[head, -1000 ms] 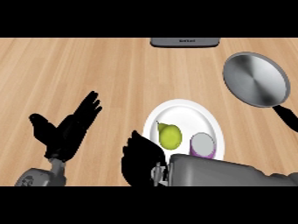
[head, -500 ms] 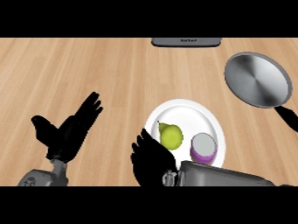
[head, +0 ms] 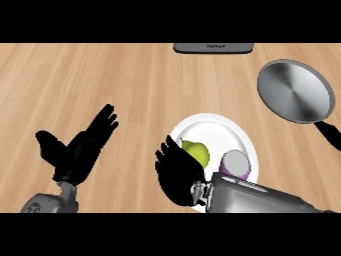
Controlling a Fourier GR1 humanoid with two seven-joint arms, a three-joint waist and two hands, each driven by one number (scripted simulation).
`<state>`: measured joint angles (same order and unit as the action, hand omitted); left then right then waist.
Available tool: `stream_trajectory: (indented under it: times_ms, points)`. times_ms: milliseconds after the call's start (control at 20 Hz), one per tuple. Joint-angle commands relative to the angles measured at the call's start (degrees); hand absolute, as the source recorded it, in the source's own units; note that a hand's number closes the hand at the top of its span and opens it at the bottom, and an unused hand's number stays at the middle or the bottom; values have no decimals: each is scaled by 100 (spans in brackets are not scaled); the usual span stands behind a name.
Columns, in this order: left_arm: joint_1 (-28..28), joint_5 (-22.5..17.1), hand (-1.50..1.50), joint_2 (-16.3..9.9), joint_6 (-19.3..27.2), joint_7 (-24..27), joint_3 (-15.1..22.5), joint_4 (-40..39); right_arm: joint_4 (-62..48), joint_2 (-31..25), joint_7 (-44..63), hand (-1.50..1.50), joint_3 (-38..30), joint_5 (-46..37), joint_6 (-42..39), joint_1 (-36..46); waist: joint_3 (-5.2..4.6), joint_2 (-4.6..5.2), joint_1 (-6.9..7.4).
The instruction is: Pick the pear from the plate and place it in the pan
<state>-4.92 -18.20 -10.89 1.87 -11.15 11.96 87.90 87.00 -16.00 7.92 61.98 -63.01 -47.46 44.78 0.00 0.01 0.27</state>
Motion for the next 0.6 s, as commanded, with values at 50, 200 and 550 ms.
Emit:
stream_trajectory:
  times_ms: [50, 200, 550]
  points:
    - [-24, 9, 0, -60, -150, -192, -144, 225, -472, 87, -454, -150, -228, -513, 351, -43, 0, -1, 12]
    - [16, -32, 0, 8, -300, 106, -234, -219, -1298, 136, -858, -150, -295, -723, 871, 285, -1, 17, 43]
    - [59, 95, 0, 138, -371, 347, -307, -351, -1443, 99, -1665, 150, -209, -1270, 1848, 95, -1, 17, 24]
